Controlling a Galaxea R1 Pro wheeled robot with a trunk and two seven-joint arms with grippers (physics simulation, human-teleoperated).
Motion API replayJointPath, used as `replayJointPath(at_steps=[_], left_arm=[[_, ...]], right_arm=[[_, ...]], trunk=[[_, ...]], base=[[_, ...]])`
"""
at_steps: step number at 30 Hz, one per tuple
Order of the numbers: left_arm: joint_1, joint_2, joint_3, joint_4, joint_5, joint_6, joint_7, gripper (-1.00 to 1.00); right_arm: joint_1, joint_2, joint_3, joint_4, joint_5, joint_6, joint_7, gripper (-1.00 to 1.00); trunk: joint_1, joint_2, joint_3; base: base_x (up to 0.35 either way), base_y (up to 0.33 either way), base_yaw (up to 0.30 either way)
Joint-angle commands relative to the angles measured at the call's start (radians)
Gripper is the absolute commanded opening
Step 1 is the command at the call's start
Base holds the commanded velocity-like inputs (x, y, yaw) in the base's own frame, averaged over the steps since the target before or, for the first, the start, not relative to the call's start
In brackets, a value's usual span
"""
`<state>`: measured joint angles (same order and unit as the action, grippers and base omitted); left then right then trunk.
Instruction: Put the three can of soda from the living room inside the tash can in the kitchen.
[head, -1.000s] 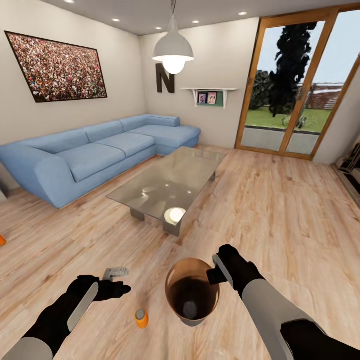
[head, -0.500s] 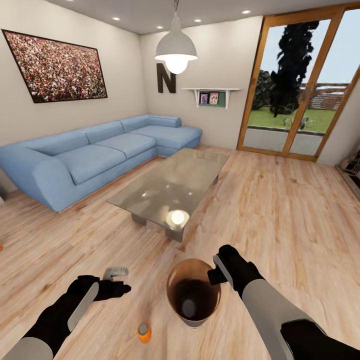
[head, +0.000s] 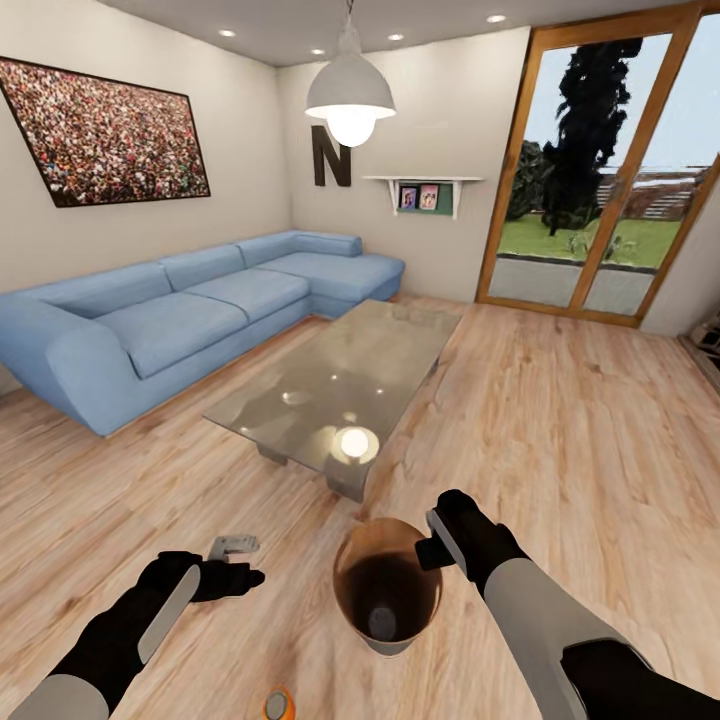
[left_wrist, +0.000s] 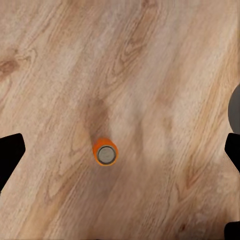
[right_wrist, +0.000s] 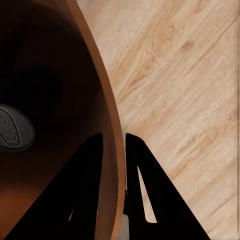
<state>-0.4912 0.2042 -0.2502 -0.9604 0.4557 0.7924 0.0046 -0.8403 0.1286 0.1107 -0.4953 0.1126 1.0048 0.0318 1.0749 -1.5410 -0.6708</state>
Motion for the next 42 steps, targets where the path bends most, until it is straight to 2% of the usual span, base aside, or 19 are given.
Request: replayJointPath(at_steps=[1,10,42], left_arm=[[0.0,-0.001,-0.001,0.0,0.0,0.0,0.0,1.0],[0.0,-0.002,-0.001,0.0,0.0,0.0,0.0,1.0],[-0.001,-0.012,-0.001,0.015,0.001,0.001,-0.001,1.0]], right_arm=[[0.0,0.0,-0.002,0.0,-0.019,0.0,0.005,-1.0],[0.0,0.0,-0.002,0.0,-0.019,0.001,0.005,-1.0],[0.0,0.002,-0.001,0.0,-0.019,-0.003,0.005,-1.0]], trunk=[[0.0,0.0,0.0],[0.0,0.0,0.0],[0.0,0.0,0.0]], base=[[0.288,-0.001,0.0],[0.187,0.0,0.0],[0.067,0.008,0.0]])
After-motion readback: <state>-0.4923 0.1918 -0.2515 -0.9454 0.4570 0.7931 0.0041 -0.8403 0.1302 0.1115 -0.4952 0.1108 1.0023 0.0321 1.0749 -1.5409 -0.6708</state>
